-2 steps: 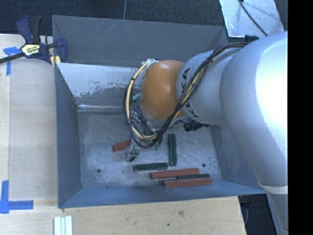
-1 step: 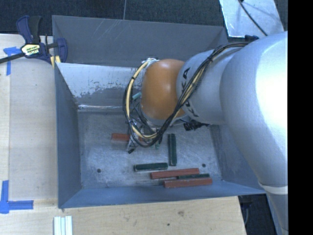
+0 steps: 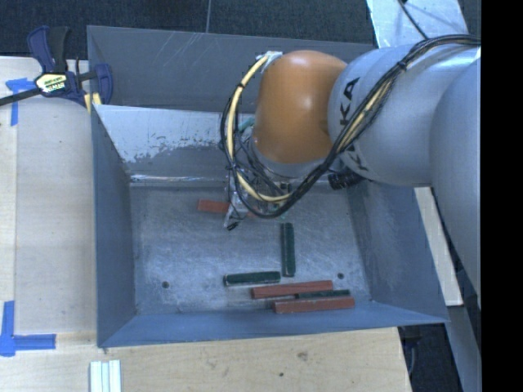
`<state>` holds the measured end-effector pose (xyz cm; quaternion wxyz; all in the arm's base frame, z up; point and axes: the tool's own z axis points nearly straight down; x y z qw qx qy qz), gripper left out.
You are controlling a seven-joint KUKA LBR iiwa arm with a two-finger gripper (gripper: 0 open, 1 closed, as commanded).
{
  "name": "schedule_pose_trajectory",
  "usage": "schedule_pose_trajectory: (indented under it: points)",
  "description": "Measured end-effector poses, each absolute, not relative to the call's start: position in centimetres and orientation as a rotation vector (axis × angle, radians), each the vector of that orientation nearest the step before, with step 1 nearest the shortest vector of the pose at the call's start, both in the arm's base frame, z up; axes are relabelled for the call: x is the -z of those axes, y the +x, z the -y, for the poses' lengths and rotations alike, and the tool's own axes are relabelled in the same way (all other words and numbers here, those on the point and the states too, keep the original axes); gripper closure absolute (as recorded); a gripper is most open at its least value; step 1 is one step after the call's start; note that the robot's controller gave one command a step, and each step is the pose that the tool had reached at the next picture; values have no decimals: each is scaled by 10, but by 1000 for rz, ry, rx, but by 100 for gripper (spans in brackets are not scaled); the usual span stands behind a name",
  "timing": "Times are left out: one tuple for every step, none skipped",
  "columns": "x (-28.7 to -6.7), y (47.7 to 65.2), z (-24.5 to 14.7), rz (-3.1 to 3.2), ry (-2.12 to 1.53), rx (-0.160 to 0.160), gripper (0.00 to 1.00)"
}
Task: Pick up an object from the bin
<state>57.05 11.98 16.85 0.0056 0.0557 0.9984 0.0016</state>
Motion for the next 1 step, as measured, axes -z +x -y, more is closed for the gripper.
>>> schedule_pose_trajectory:
  points:
    - [-175,572,-120,-3131,175,-3,100]
